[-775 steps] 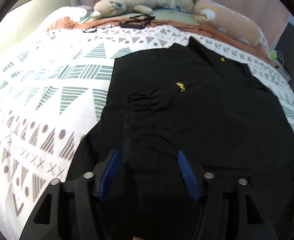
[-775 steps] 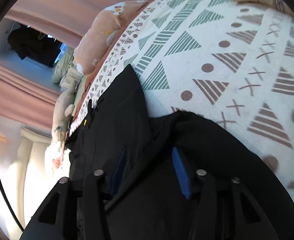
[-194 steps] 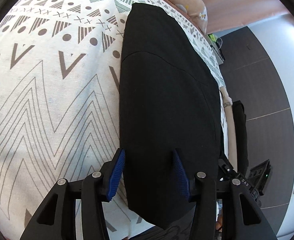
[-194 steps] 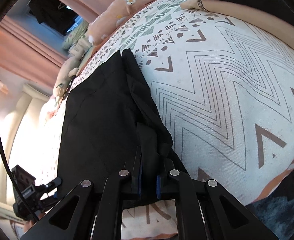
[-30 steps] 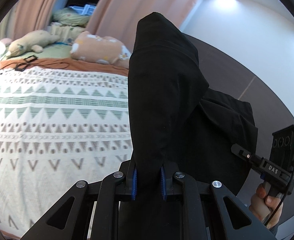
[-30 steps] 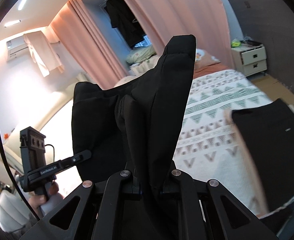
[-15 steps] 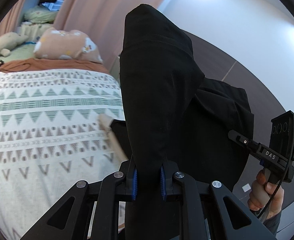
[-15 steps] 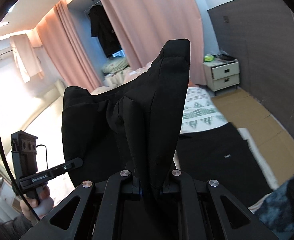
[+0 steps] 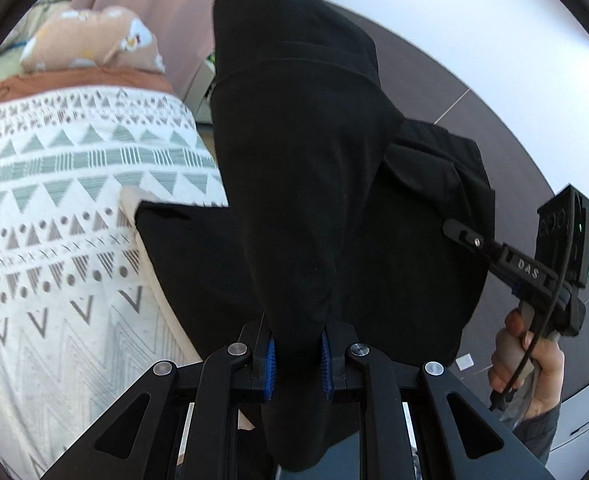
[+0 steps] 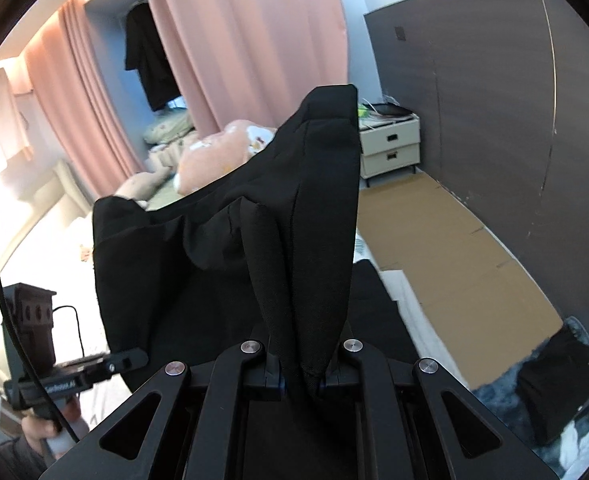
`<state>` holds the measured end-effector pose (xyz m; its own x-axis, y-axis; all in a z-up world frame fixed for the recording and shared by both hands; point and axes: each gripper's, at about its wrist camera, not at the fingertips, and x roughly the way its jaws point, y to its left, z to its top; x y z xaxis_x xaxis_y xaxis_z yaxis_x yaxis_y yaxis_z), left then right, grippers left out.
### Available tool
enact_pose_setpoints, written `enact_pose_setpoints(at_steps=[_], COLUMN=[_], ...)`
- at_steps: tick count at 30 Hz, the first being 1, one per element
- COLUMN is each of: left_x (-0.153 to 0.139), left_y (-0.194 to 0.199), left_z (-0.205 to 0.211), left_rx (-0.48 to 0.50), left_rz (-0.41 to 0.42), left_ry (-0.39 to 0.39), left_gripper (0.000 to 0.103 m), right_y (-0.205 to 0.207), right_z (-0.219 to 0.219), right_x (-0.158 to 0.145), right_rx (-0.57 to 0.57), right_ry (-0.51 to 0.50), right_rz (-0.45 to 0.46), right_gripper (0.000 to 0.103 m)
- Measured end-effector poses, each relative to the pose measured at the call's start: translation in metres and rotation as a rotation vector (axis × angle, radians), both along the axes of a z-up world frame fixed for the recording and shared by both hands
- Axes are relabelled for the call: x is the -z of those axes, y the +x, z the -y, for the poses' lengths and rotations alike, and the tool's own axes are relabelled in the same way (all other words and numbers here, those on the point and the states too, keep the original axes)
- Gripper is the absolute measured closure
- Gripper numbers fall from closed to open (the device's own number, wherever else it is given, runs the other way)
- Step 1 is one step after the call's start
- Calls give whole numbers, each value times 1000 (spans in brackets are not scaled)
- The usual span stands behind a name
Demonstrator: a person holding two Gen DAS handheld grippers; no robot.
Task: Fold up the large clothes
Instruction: 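Lift the folded jacket with both tools and carry it off the bed, then lower the jacket onto the beige cloth stack with both tools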
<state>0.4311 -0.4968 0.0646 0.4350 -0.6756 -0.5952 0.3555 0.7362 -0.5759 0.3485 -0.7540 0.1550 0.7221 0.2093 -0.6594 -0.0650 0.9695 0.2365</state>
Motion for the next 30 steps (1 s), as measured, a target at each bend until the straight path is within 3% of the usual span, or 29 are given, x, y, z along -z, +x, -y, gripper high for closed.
enact_pose_setpoints(at_steps=[9,17,20,24,27,30], left_x=[48,103,117,124,123,123], left_y=[68,121,132,145,149,147], left_z=[7,8,10,10,2,-9], left_rx=[-27,-29,-26,3,18,10], left_rz=[-109,-214,-225,-226,-226,-204], left_ry=[46,78,92,125,111,103], left_gripper=[85,85,79,65,61,59], right_y=[87,140,158,171,157,116], right_z=[11,21,27,51,77,103], right_x=[71,141,167,187,183,164], right_rx=[17,26,66,259,363,429], right_ry=[24,23,-3,-45,-35,-10], right_rz=[-122,-229,-271,-334,-336,-296], right_gripper=[92,92,91,58,54,54])
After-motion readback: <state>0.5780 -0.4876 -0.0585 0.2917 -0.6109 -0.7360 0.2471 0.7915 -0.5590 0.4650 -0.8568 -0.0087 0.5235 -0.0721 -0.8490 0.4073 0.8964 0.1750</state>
